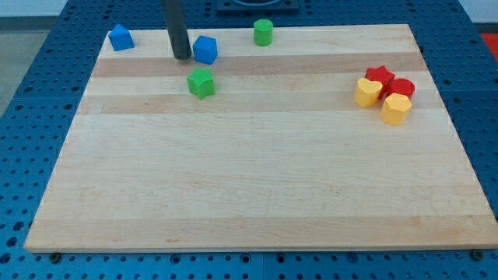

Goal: Slide the blue cube towards the right side of the board

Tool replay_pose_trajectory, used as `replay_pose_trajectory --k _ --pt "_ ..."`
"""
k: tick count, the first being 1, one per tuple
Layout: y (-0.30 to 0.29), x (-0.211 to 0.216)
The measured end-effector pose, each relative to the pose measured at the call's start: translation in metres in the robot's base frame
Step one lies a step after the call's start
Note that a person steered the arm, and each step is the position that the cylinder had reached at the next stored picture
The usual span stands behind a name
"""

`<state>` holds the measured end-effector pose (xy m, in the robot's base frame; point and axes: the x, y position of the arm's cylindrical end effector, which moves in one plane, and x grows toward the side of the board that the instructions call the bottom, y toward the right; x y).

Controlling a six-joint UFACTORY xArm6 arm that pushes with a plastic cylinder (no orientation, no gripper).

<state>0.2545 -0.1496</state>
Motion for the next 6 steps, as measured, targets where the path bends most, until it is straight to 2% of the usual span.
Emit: replay_pose_trajectory --k 1,3,4,5,6 --pt "0.008 -0.008" --pt "0.093 0.046" --pt "0.126 0.035" --pt "0.083 0.035" --pt "0.045 0.013"
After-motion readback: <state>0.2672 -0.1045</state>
